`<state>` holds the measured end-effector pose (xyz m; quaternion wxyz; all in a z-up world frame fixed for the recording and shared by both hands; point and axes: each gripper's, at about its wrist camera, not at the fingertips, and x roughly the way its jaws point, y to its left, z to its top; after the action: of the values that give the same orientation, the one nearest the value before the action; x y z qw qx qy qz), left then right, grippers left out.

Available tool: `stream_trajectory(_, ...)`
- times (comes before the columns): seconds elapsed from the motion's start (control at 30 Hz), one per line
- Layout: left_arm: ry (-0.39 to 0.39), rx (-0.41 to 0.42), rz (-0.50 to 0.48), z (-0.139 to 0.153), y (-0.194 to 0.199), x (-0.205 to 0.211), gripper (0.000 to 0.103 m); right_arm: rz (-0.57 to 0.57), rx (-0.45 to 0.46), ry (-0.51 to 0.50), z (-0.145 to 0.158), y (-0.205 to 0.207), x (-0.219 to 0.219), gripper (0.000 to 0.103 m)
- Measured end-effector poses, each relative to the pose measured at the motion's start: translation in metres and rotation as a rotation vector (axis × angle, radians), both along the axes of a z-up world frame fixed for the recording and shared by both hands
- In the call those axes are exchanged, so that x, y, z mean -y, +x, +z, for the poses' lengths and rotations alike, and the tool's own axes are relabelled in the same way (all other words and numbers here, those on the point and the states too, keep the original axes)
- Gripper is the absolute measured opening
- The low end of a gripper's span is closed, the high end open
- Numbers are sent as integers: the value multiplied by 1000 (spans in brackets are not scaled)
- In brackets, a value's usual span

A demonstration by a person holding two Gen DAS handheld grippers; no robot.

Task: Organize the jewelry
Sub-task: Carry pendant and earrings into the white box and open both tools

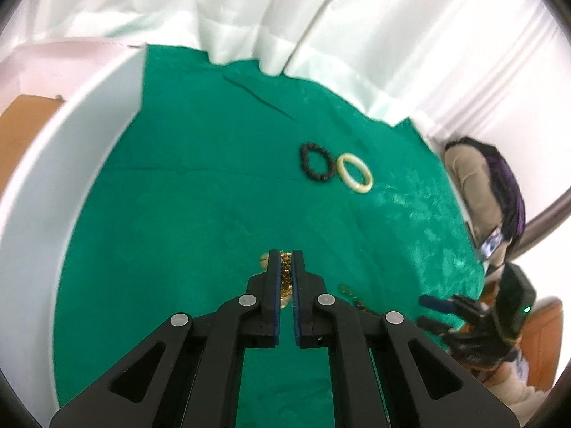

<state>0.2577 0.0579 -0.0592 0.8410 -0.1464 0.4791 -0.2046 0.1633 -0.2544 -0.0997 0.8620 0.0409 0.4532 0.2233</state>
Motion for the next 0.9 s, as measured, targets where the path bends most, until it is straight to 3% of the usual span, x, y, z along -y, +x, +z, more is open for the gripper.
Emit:
stream_trajectory(0.13, -11, 16, 37, 13, -16, -13, 3, 130, -1, -69, -6, 8, -26, 47)
stream_trajectory(0.3, 7, 33, 62, 19, -36, -24, 3, 191, -12, -167, -19, 28, -55, 47)
stream_trajectory(0.47, 24, 28, 80, 16, -50, -36, 3, 248, -82, -233, -38, 45, -79, 46)
stream_trajectory(0.5, 30, 29, 86, 16, -52, -38, 3, 257, -69, -255, -36, 44, -83, 41)
stream_trajectory(0.53, 37, 31, 93, 15, -55, -41, 3, 269, -82, -277, -36, 43, -86, 18)
stream_trajectory(0.57, 40, 33, 98, 15, -58, -45, 3, 270, -85, -301, -35, 42, -87, 9)
stream_trajectory(0.6, 42, 34, 103, 16, -61, -48, 3, 262, -92, -305, -32, 41, -86, 9)
stream_trajectory(0.73, 34, 58, 123, 28, -72, -60, 3, 210, -102, -185, -6, 44, -69, 9)
stream_trajectory(0.9, -21, 89, 154, 60, -84, -82, 3, 200, -73, -22, 49, 51, -60, 9)
